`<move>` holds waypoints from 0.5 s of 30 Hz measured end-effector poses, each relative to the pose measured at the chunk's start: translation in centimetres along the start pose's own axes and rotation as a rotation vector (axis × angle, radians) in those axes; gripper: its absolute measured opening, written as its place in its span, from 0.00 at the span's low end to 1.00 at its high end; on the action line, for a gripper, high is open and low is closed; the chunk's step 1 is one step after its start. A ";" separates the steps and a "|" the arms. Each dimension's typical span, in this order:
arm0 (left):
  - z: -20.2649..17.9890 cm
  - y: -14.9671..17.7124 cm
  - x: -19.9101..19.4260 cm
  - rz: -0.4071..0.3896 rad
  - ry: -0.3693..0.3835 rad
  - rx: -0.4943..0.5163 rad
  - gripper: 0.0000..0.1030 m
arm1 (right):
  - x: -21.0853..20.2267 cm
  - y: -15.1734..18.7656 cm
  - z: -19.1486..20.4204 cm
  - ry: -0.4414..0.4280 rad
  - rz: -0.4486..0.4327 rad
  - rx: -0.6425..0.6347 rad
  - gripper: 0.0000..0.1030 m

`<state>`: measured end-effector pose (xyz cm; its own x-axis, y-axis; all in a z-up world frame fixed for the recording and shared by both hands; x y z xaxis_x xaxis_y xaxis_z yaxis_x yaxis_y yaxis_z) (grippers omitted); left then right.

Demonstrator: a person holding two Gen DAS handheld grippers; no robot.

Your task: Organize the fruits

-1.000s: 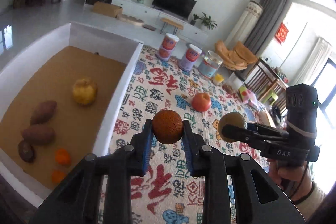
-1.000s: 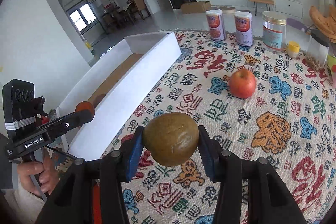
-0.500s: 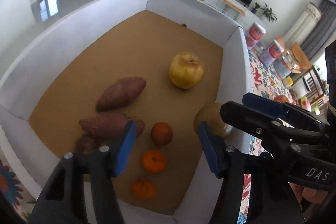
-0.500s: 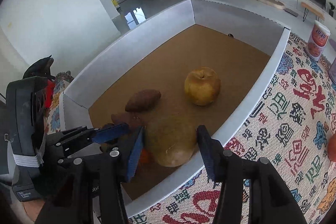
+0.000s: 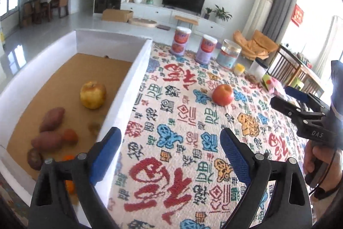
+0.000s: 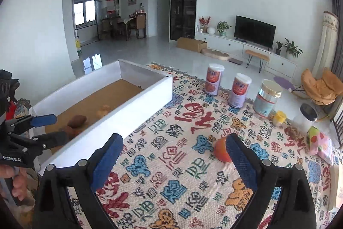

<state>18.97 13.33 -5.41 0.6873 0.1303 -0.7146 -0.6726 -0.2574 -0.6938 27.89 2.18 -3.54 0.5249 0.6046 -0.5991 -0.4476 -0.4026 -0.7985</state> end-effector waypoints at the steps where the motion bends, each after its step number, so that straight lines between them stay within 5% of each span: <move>1: -1.8 1.3 1.3 0.030 0.015 0.027 0.92 | -1.0 2.2 -3.1 0.041 0.018 0.036 0.93; 4: -7.0 4.9 4.9 0.079 0.038 0.117 0.92 | -4.2 9.5 -11.7 0.174 0.069 0.166 0.93; 8: -11.1 8.6 8.4 0.094 -0.046 0.285 0.92 | -8.2 19.8 -19.2 0.316 0.163 0.329 0.93; 11: -11.6 9.7 9.4 0.084 -0.082 0.327 0.93 | -9.2 24.6 -19.0 0.290 0.214 0.319 0.92; 15: -10.6 9.5 9.9 0.107 -0.065 0.274 0.93 | -7.8 25.1 -14.4 0.152 0.205 0.245 0.87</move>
<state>22.25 2.00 -18.12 0.5958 0.1795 -0.7828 -0.7951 -0.0056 -0.6064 23.02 -22.55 -19.77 0.4996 0.4117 -0.7622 -0.7056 -0.3170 -0.6338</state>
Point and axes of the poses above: each gripper's, at about its wrist camera, not at the fingertips, and x roughly the way its jaws point, z to its left, y to its underside, the point moved 10 cm from there along x, roughly the way its jaws point, and after that the axes turned 11 degrees about -y, right-handed, at the moved point
